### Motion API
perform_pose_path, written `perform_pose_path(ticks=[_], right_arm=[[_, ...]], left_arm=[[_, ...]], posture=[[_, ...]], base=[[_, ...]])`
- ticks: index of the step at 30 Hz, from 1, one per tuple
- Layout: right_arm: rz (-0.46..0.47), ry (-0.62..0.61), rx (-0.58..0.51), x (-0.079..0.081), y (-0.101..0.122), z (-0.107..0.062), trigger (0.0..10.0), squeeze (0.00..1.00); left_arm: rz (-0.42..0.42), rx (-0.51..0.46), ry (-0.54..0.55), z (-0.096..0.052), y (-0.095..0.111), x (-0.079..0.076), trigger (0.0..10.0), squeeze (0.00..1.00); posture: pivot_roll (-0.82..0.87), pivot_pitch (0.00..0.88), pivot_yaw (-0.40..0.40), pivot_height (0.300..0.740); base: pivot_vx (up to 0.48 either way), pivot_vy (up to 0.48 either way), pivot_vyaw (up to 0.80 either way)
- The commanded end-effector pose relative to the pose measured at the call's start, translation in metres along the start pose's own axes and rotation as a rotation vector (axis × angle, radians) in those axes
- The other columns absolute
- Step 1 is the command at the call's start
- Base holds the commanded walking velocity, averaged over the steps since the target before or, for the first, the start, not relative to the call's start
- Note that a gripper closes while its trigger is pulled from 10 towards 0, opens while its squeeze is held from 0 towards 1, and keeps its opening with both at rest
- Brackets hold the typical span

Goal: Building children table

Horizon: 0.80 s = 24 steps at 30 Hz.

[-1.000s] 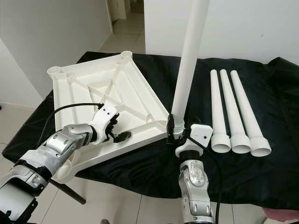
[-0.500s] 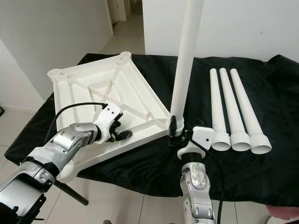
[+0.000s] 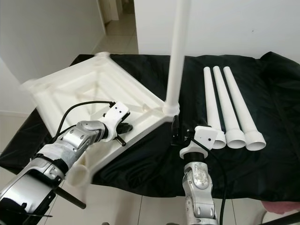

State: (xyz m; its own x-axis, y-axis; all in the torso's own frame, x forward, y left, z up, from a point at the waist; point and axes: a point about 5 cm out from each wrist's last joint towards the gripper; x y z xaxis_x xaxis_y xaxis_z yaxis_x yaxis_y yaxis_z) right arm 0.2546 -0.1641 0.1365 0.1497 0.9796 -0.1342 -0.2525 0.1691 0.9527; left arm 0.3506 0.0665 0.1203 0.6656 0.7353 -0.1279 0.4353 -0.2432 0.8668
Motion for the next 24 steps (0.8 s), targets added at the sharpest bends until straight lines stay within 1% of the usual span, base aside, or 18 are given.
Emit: perform_pose_path(ticks=[1, 2, 3, 6, 7, 9, 10, 11, 12, 13, 14, 15, 16, 19, 21, 22, 23, 24], right_arm=[[-0.002, 0.006, 0.016, 0.003, -0.004, 0.000, 10.0, 0.00], [-0.005, 0.007, 0.017, 0.003, -0.004, 0.001, 10.0, 0.00], [-0.011, 0.007, 0.019, 0.002, -0.004, 0.002, 10.0, 0.00], [-0.016, 0.007, 0.021, 0.001, -0.005, 0.003, 10.0, 0.00], [-0.025, 0.007, 0.023, 0.000, -0.005, 0.004, 10.0, 0.00], [-0.031, 0.005, 0.025, -0.001, -0.006, 0.005, 10.0, 0.00], [-0.035, 0.003, 0.026, -0.002, -0.006, 0.005, 10.0, 0.00], [-0.035, 0.003, 0.026, -0.002, -0.006, 0.005, 10.0, 0.00], [-0.037, 0.000, 0.027, -0.003, -0.006, 0.006, 10.0, 0.00], [-0.037, 0.000, 0.027, -0.003, -0.006, 0.006, 10.0, 0.00], [-0.038, -0.003, 0.029, -0.003, -0.007, 0.007, 10.0, 0.00], [-0.038, -0.005, 0.030, -0.003, -0.007, 0.007, 10.0, 0.00], [-0.037, -0.006, 0.030, -0.002, -0.007, 0.008, 10.0, 0.00], [-0.034, -0.006, 0.032, -0.001, -0.007, 0.008, 10.0, 0.00], [-0.034, -0.006, 0.032, -0.001, -0.007, 0.008, 10.0, 0.00], [-0.035, -0.004, 0.036, 0.000, -0.008, 0.008, 10.0, 0.00], [-0.038, 0.000, 0.042, 0.002, -0.010, 0.008, 10.0, 0.00], [-0.039, 0.004, 0.048, 0.003, -0.012, 0.008, 10.0, 0.00]], left_arm=[[0.006, -0.027, 0.117, -0.003, 0.000, 0.010, 0.0, 0.00], [0.000, -0.035, 0.122, -0.002, 0.002, 0.010, 0.0, 0.00], [-0.001, -0.042, 0.124, -0.001, 0.003, 0.008, 1.8, 0.00], [-0.001, -0.046, 0.125, 0.001, 0.003, 0.008, 1.8, 0.00], [-0.002, -0.053, 0.123, 0.002, 0.005, 0.007, 10.0, 0.00], [-0.009, -0.075, 0.113, 0.002, 0.008, 0.005, 10.0, 0.00], [-0.016, -0.130, 0.076, 0.000, 0.014, 0.001, 10.0, 0.00], [-0.016, -0.130, 0.076, 0.000, 0.014, 0.001, 10.0, 0.00], [-0.021, -0.169, 0.050, -0.001, 0.018, -0.001, 10.0, 0.00], [-0.021, -0.169, 0.050, -0.001, 0.018, -0.001, 10.0, 0.00], [-0.041, -0.210, 0.005, -0.003, 0.023, -0.005, 10.0, 0.00], [-0.049, -0.259, -0.057, -0.007, 0.029, -0.010, 10.0, 0.29], [-0.070, -0.292, -0.122, -0.011, 0.033, -0.014, 10.0, 1.00], [-0.101, -0.343, -0.230, -0.020, 0.040, -0.020, 10.0, 1.00], [-0.101, -0.343, -0.230, -0.020, 0.040, -0.020, 10.0, 1.00], [-0.118, -0.354, -0.263, -0.024, 0.041, -0.021, 10.0, 1.00], [-0.139, -0.382, -0.293, -0.030, 0.043, -0.022, 10.0, 0.20], [-0.149, -0.392, -0.313, -0.036, 0.044, -0.020, 10.0, 0.00]], posture=[[-0.10, 0.000, 0.102, 0.740], [-0.10, 0.000, 0.102, 0.740], [-0.10, 0.000, 0.101, 0.740], [-0.10, 0.000, 0.101, 0.740], [-0.10, 0.000, 0.101, 0.740], [-0.10, 0.000, 0.102, 0.740], [-0.09, 0.000, 0.103, 0.740], [-0.09, 0.000, 0.103, 0.740], [-0.09, 0.000, 0.103, 0.740], [-0.09, 0.000, 0.103, 0.740], [-0.09, 0.000, 0.103, 0.740], [-0.09, 0.000, 0.103, 0.740], [-0.08, 0.000, 0.102, 0.740], [-0.07, 0.000, 0.105, 0.740], [-0.07, 0.000, 0.105, 0.740], [-0.07, 0.000, 0.103, 0.740], [-0.06, 0.000, 0.104, 0.740], [-0.05, 0.000, 0.103, 0.740]], base=[[0.000, 0.000, 0.00], [0.000, 0.000, 0.00], [0.000, 0.000, 0.00], [0.000, 0.000, 0.00], [0.000, 0.000, 0.00], [0.000, 0.000, 0.00], [0.000, 0.000, 0.00], [0.000, 0.000, 0.00], [0.000, 0.000, 0.00], [0.000, 0.000, 0.00], [0.000, 0.000, 0.00], [0.000, 0.000, 0.00], [0.000, 0.000, 0.00], [0.000, 0.000, 0.00], [0.000, 0.000, 0.00], [0.000, 0.000, 0.00], [0.000, 0.000, 0.00], [0.000, 0.000, 0.00]])
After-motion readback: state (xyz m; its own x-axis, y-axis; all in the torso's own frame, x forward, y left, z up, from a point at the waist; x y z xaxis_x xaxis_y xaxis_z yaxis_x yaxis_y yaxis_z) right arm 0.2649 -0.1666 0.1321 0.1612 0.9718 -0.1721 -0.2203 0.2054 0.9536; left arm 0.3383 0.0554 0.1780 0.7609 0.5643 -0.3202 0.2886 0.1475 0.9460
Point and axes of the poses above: a point about 5 cm out from each wrist's last joint towards the gripper, its own z axis pointing out of the wrist towards the gripper, its own y axis along the axis of the wrist's last joint, x = y × z, and after that the axes turned 14 degrees about -z, right-handed
